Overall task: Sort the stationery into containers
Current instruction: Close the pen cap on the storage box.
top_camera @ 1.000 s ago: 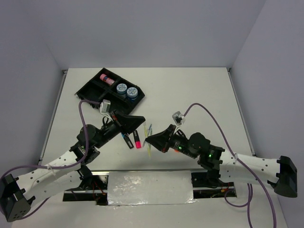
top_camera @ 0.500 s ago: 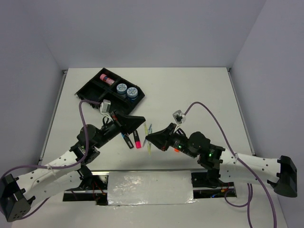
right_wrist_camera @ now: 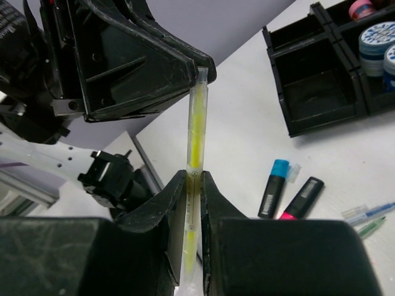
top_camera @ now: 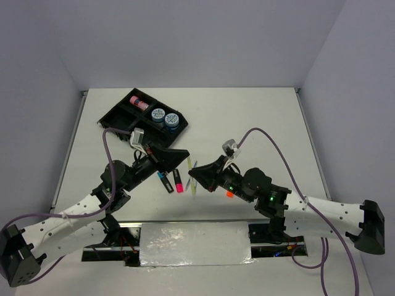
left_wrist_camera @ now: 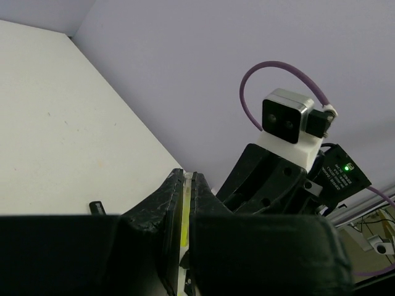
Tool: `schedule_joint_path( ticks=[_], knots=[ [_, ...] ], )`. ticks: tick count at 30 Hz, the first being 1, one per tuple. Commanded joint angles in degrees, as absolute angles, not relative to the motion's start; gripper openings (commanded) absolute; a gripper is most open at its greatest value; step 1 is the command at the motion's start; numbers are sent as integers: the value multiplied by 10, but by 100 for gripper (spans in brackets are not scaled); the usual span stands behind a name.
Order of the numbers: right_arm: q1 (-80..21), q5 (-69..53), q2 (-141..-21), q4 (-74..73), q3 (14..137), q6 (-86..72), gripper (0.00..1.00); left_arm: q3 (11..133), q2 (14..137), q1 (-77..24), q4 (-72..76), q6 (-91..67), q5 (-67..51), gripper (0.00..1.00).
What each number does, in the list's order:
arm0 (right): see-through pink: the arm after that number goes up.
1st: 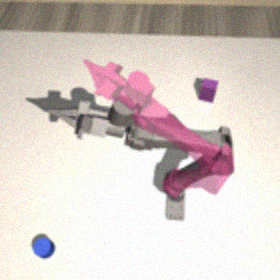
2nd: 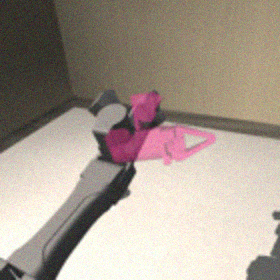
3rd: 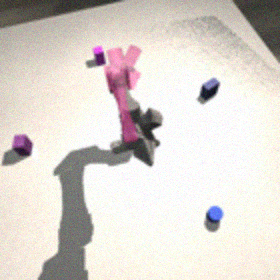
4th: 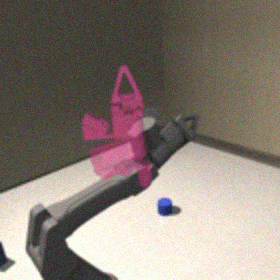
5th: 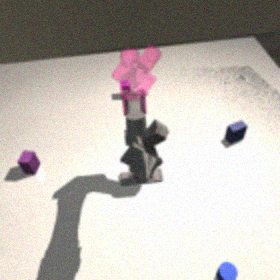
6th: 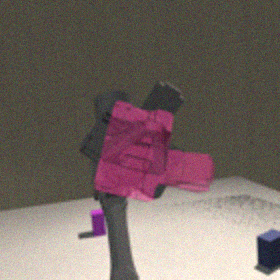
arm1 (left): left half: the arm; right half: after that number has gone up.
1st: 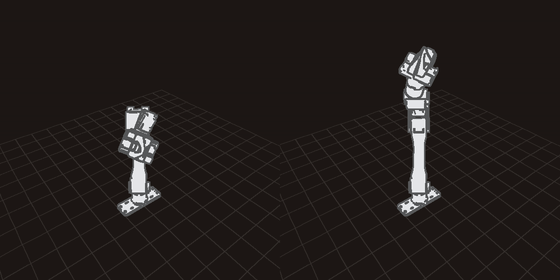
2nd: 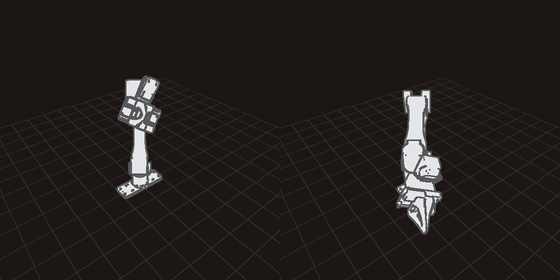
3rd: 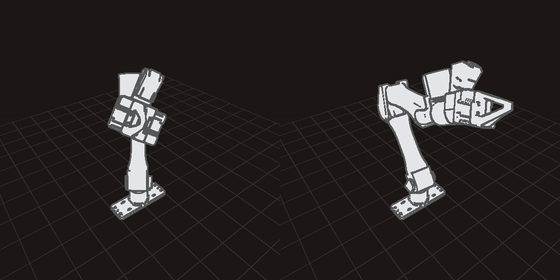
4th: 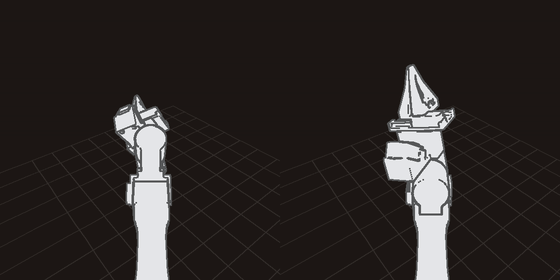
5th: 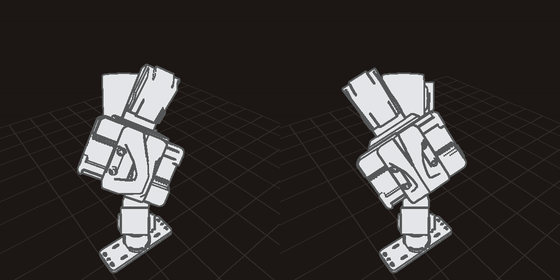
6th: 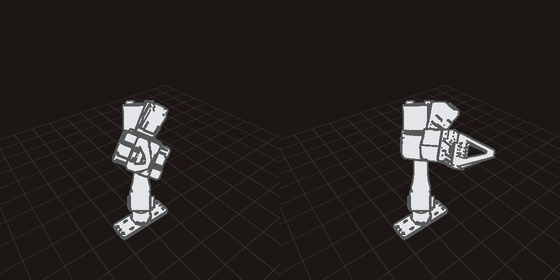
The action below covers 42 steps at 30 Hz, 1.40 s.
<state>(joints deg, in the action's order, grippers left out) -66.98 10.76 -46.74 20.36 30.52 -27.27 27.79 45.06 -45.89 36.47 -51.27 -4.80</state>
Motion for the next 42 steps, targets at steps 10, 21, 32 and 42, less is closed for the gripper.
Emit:
schedule_joint_path(
  ticks=[10,21,32,42],
  knots=[
    [-673,81,-479,269,381,-146,0,367,439,-461,207,-451,-51,42],
    [-674,141,-477,237,400,-166,0,352,442,-461,236,-457,-77,46],
    [-674,112,-498,217,428,-163,0,359,448,-461,232,-441,-93,24],
    [-672,61,-497,227,408,-169,0,367,442,-461,257,-418,-97,0]
  ],
)
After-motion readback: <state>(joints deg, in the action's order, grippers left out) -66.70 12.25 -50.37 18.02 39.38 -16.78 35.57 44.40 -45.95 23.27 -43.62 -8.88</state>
